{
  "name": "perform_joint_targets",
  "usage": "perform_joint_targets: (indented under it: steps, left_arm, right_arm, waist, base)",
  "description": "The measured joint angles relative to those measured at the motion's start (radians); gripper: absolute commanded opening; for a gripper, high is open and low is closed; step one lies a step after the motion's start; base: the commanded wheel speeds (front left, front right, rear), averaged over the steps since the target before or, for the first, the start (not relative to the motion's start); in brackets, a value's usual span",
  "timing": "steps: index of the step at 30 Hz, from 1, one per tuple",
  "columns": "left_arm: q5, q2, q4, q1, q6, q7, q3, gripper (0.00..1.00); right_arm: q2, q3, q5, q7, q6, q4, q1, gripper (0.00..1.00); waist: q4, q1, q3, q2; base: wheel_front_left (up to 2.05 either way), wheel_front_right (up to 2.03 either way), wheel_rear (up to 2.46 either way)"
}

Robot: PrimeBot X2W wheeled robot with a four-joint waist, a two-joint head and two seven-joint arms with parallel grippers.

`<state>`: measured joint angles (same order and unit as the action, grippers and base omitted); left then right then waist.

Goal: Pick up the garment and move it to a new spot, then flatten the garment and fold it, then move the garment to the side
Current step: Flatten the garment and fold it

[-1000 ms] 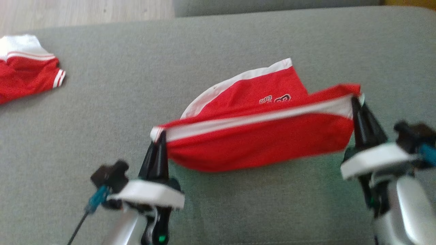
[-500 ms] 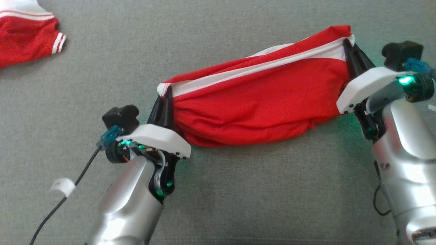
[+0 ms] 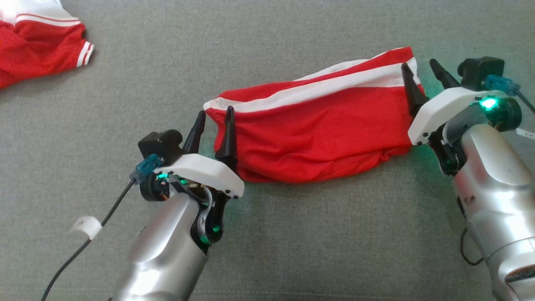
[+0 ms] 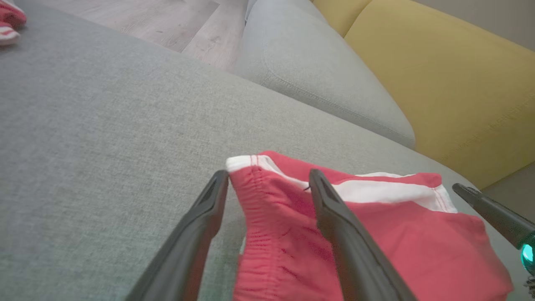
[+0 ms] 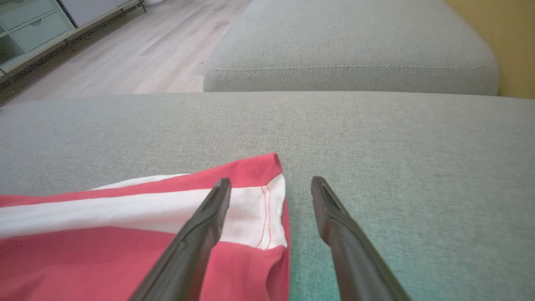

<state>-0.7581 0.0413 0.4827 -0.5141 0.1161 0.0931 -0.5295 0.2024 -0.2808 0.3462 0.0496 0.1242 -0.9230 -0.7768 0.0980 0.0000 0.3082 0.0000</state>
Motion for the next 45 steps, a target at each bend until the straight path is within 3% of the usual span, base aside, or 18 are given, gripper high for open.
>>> perform_joint_targets:
  steps: [9,14,24,32,43,44,45]
  left_arm:
    - [0.039,0.071,-0.105,0.062,0.020,0.014,-0.021,1.00]
    - [0.066,0.142,-0.188,0.142,0.035,0.045,-0.021,1.00]
    - [0.101,0.231,-0.318,0.309,0.116,0.116,0.022,1.00]
    - [0.106,0.255,-0.374,0.389,0.166,0.137,0.072,1.00]
    - [0.107,0.259,-0.400,0.399,0.174,0.146,0.089,1.00]
    - [0.107,0.259,-0.400,0.399,0.174,0.146,0.090,1.00]
    - [0.107,0.259,-0.400,0.399,0.174,0.146,0.092,1.00]
  right_arm:
    - [0.003,-0.054,0.053,0.048,0.000,-0.042,-0.019,1.00]
    - [0.030,-0.086,0.092,0.049,0.000,-0.054,-0.008,1.00]
    - [0.058,-0.125,0.186,-0.027,0.000,-0.099,0.106,1.00]
    - [0.066,-0.126,0.246,-0.088,0.000,-0.147,0.114,1.00]
    - [0.055,-0.139,0.325,-0.174,0.000,-0.170,0.089,1.00]
    - [0.053,-0.150,0.327,-0.181,0.000,-0.162,0.086,0.90]
    - [0.049,-0.163,0.331,-0.183,0.000,-0.155,0.085,0.54]
  waist:
    - [-0.005,0.0000,-0.063,0.0000]
    - [-0.004,-0.0001,-0.122,0.0000]
    - [0.019,-0.0003,-0.213,0.0000]
    - [0.063,0.0000,-0.189,0.0000]
    - [0.116,0.0000,-0.145,0.0000]
    - [0.117,0.0000,-0.143,0.0000]
    - [0.118,0.0000,-0.141,0.0000]
  base:
    - [0.00,0.00,0.00]
    - [0.00,0.00,0.00]
    - [0.00,0.00,0.00]
    - [0.00,0.00,0.00]
    - [0.00,0.00,0.00]
    - [0.00,0.00,0.00]
    - [0.00,0.00,0.00]
